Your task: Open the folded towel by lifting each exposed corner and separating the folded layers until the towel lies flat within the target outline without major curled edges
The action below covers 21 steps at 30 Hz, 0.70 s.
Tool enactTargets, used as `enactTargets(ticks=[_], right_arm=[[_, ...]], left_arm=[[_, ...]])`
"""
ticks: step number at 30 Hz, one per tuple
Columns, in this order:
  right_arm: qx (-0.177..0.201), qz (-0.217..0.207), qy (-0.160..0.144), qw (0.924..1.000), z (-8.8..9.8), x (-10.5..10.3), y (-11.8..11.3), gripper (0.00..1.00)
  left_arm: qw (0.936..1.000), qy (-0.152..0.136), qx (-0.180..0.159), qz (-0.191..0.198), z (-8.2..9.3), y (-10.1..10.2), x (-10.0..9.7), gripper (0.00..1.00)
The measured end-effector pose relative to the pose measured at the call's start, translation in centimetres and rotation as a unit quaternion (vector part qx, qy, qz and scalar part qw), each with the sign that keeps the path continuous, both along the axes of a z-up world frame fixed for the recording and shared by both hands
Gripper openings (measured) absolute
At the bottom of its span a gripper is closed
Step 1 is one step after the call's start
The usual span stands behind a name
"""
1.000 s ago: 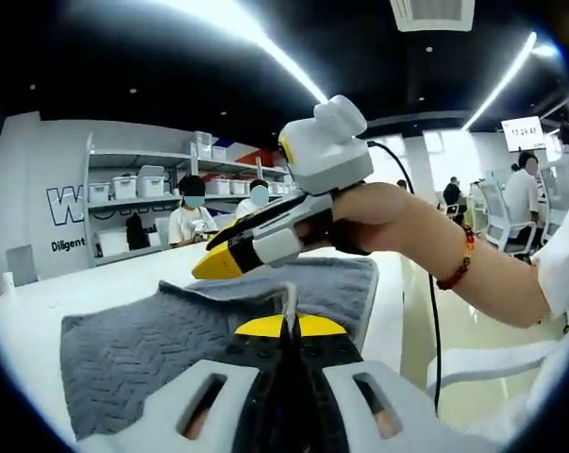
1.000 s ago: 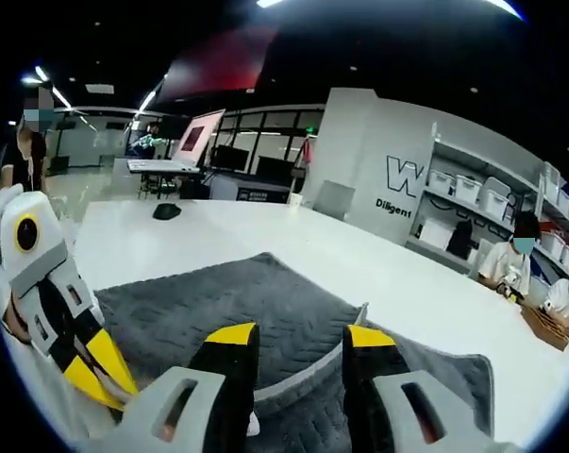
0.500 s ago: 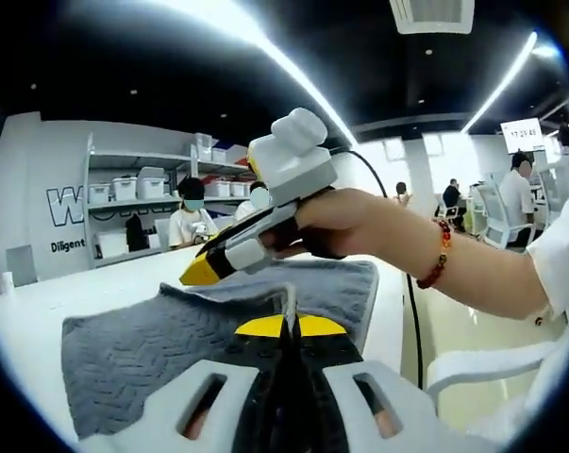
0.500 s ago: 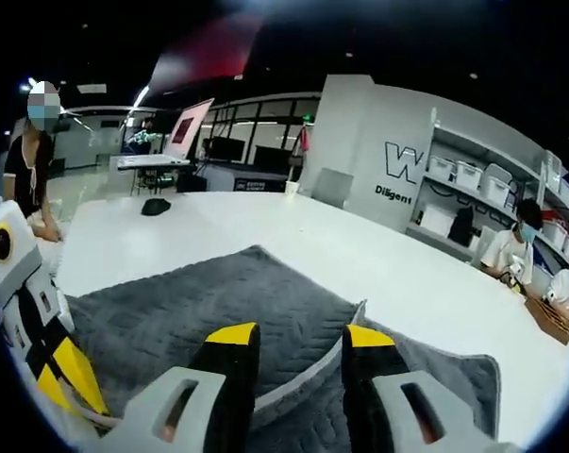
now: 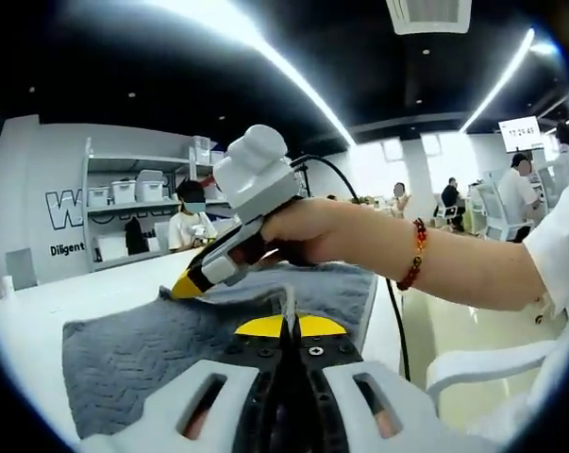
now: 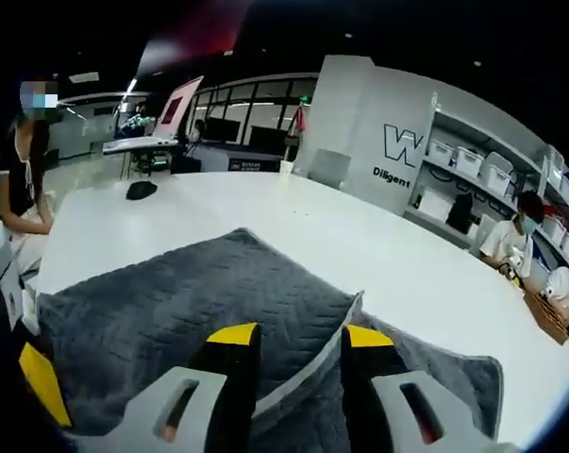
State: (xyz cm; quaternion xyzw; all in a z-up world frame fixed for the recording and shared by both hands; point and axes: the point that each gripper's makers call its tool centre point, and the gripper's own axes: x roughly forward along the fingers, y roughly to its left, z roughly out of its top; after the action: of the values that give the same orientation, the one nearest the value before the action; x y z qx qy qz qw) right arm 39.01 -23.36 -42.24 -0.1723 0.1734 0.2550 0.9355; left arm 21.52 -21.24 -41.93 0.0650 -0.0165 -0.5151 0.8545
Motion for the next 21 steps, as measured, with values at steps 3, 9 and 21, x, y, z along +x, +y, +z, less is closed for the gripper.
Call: enactTargets(ticks=[3, 9, 21], right_arm=[[-0.006, -0.004, 0.006, 1.0000, -0.4, 0.2, 0.0, 0.30], [-0.007, -0.015, 0.019, 0.9997, -1.1, 0.6, -0.3, 0.30], [-0.009, -0.029, 0.043, 0.9986, -2.9, 0.8, -0.5, 0.30]], left_arm=[[1.0000, 0.001, -0.001, 0.001, -0.1, 0.1, 0.1, 0.00], [1.0000, 0.003, -0.003, 0.000, -0.1, 0.1, -0.1, 0.00], [0.9999, 0.007, -0.007, 0.005, -0.1, 0.6, 0.0, 0.00]])
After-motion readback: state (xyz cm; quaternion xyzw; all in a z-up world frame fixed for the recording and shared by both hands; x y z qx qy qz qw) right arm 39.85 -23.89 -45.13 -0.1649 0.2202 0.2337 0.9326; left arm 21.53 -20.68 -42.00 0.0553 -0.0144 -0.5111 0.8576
